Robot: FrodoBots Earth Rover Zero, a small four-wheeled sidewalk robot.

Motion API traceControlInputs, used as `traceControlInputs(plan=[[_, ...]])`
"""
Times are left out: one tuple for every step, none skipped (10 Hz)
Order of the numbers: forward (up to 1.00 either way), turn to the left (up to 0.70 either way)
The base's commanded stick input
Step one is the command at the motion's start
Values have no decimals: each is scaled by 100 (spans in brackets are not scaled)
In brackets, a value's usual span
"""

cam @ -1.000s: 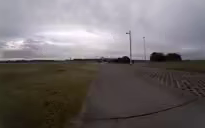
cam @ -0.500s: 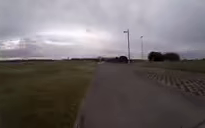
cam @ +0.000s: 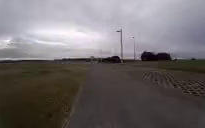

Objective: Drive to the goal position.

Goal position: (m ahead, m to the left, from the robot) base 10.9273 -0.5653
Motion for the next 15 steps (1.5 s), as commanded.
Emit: traceControlInputs(plan=[[100, 0], [100, 0], [100, 0], [100, 0], [100, 0], [100, 0], [100, 0], [100, 0], [100, 0], [100, 0], [100, 0], [100, 0], [100, 0], [100, 0], [100, 0]])
